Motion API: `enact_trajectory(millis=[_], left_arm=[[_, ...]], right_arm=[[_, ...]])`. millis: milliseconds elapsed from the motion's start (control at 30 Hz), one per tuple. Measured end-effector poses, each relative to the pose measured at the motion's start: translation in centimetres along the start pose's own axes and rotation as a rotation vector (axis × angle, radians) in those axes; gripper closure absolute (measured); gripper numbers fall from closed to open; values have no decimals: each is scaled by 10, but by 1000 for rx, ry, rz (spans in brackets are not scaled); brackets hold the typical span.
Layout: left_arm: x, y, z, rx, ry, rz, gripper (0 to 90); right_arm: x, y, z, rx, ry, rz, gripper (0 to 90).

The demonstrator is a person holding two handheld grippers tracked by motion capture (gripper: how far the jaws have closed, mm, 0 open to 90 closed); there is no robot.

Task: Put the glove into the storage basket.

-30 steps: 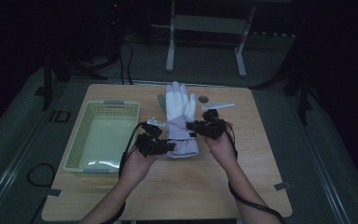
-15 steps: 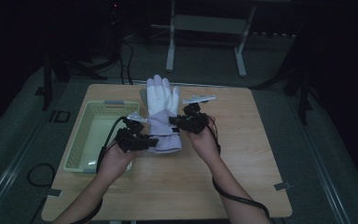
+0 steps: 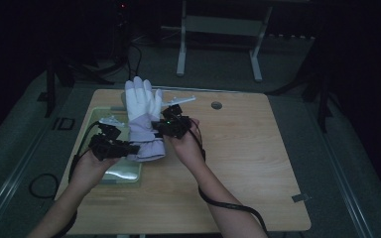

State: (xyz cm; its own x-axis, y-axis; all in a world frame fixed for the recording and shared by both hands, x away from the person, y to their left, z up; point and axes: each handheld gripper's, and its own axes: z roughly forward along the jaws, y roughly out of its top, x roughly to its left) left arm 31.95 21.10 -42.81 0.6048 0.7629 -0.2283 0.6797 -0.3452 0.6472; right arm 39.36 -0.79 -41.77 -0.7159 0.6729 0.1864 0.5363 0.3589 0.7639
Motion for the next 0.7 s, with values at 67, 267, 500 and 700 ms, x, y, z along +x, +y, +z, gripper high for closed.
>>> enact_trajectory(millis=[67, 267, 500, 700], left_arm=[[7, -5, -6, -3, 3, -5, 722], [34, -29, -23, 2, -2, -26, 721], [65, -57, -28, 25, -29, -86, 721], [79, -70, -16, 70, -52, -131, 720]], right_arm=[[8, 3, 8, 2, 7, -2, 797], [34, 9, 35, 10, 27, -10, 797], [58, 6, 70, 40, 43, -13, 797], [61, -8, 96, 96, 39, 0, 796]])
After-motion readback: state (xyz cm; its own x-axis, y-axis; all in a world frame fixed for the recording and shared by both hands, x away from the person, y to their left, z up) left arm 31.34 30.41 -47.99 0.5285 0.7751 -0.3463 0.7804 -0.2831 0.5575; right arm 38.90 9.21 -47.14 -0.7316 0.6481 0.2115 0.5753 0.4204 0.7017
